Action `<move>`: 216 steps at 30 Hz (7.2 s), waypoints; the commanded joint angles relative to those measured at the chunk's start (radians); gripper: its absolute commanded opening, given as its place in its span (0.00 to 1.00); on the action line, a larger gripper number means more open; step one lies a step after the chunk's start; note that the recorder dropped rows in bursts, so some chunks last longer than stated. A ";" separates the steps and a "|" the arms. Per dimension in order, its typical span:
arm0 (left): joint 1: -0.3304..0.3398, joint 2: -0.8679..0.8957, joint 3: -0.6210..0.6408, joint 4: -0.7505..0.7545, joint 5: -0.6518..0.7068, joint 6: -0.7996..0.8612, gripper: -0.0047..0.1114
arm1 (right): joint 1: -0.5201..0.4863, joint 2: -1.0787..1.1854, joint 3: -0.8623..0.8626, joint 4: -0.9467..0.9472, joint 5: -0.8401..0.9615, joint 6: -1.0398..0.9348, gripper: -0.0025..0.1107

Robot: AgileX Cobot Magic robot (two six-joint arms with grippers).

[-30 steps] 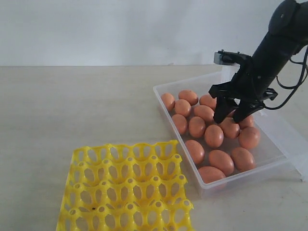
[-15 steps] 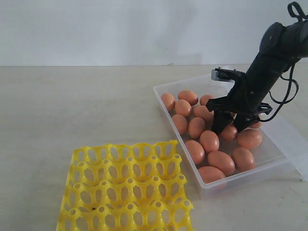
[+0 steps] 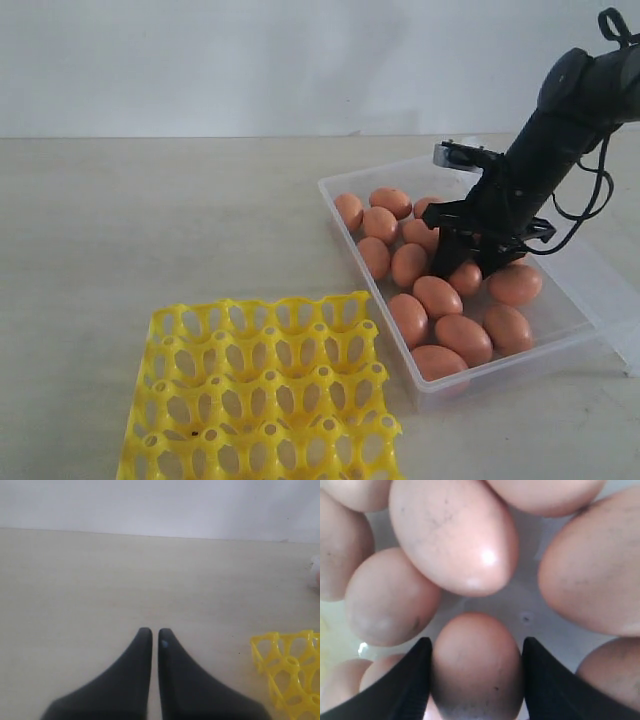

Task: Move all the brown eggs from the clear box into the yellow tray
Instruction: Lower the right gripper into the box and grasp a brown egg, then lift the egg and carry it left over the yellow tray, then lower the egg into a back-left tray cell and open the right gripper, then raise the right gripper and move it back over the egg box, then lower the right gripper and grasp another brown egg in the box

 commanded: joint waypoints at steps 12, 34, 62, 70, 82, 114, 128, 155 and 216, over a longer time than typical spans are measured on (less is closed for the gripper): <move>0.000 -0.003 0.004 0.000 -0.007 0.004 0.08 | 0.042 -0.444 0.140 0.039 -0.317 0.035 0.02; 0.000 -0.003 0.004 0.000 -0.007 0.004 0.08 | 0.949 -0.548 0.504 0.633 -1.299 -1.390 0.02; 0.000 -0.003 0.004 0.000 -0.007 0.004 0.08 | 0.842 -0.548 0.484 -0.905 -1.917 1.404 0.02; 0.000 -0.003 0.004 0.000 -0.007 0.004 0.08 | 0.497 -0.502 0.484 -1.579 -2.289 1.913 0.02; 0.000 -0.003 0.004 0.000 -0.007 0.004 0.08 | 0.497 -0.231 0.484 -1.743 -2.119 1.492 0.02; 0.000 -0.003 0.004 0.000 -0.007 0.004 0.08 | 0.497 0.023 0.196 -2.059 -1.878 1.627 0.02; 0.000 -0.003 0.004 0.000 -0.007 0.004 0.08 | 0.497 0.023 0.196 -2.022 -1.794 1.600 0.24; 0.000 -0.003 0.004 0.000 -0.007 0.004 0.08 | 0.497 -0.187 0.196 -2.223 -1.800 1.903 0.46; 0.000 -0.003 0.004 0.000 -0.007 0.004 0.08 | 0.299 -0.216 -0.093 -0.428 0.142 -0.040 0.39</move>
